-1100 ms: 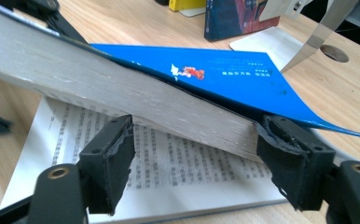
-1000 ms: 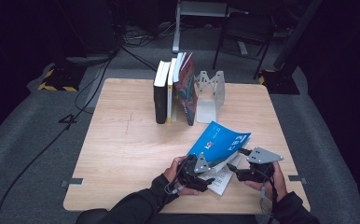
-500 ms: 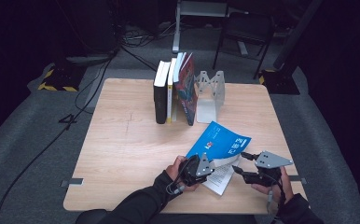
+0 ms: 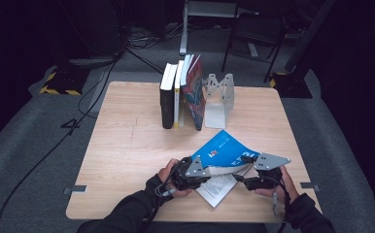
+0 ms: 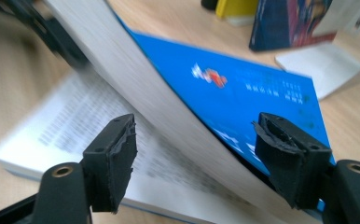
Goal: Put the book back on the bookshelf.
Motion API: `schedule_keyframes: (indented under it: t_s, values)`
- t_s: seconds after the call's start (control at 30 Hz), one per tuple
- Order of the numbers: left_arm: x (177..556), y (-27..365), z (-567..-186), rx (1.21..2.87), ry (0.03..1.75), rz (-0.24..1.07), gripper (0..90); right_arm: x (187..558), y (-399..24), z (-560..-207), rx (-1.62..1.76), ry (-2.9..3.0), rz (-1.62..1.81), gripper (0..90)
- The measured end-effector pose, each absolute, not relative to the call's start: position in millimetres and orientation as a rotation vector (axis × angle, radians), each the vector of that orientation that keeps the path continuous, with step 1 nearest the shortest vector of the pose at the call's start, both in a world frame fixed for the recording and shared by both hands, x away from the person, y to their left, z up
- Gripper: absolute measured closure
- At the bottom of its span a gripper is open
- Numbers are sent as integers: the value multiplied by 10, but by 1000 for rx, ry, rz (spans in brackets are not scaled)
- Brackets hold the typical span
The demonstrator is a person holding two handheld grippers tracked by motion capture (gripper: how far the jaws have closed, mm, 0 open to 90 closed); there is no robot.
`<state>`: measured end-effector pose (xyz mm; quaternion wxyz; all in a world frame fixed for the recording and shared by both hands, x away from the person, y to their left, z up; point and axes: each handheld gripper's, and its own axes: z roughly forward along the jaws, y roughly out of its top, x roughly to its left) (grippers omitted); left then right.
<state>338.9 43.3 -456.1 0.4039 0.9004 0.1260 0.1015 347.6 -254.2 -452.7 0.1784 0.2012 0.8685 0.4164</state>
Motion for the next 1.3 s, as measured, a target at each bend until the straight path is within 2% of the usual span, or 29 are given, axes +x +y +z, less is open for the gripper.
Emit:
schedule_keyframes:
  t_s: [0.23, 0.3, 0.33, 0.37, 0.5, 0.67, 0.7, 0.73, 0.77, 0.93, 0.97, 1.0, 1.03, 1.2, 1.3]
  values:
    - [3390, 701, -4540, 2275, 334, 251, 704, 3598, -2516, -4681, 586, 2463, 1077, 384]
    - [3404, 792, -4511, 2273, 358, 283, 689, 3558, -2500, -4651, 518, 2444, 1093, 487]
    - [3404, 792, -4511, 2273, 358, 283, 674, 3558, -2500, -4651, 518, 2444, 1093, 487]
    - [3408, 827, -4499, 2287, 379, 326, 659, 3509, -2428, -4614, 426, 2438, 1075, 577]
    - [3449, 913, -4481, 2260, 485, 353, 594, 3493, -2297, -4530, 359, 2442, 1078, 635]
    - [3409, 889, -4431, 2273, 448, 399, 511, 3414, -2102, -4483, 256, 2432, 1078, 689]
    - [3389, 873, -4413, 2286, 438, 437, 511, 3414, -2102, -4483, 256, 2432, 1078, 689]
    - [3383, 882, -4371, 2301, 434, 461, 572, 3383, -2029, -4430, 219, 2437, 1097, 703]
    - [3383, 882, -4371, 2301, 434, 461, 575, 3383, -2029, -4430, 219, 2437, 1097, 703]
    - [3412, 978, -4478, 2298, 433, 384, 633, 3410, -1959, -4456, 224, 2458, 1167, 663]
    - [3409, 975, -4515, 2307, 424, 374, 633, 3408, -1961, -4472, 224, 2461, 1168, 639]
    - [3396, 963, -4547, 2324, 418, 375, 642, 3421, -1995, -4531, 236, 2458, 1144, 545]
    - [3388, 968, -4548, 2336, 417, 379, 647, 3430, -2021, -4546, 231, 2454, 1104, 529]
    - [3424, 1048, -4558, 2316, 416, 364, 650, 3557, -2349, -4666, 325, 2472, 1111, 574]
    - [3472, 1087, -4551, 2311, 417, 353, 649, 3566, -2363, -4658, 313, 2462, 1137, 608]
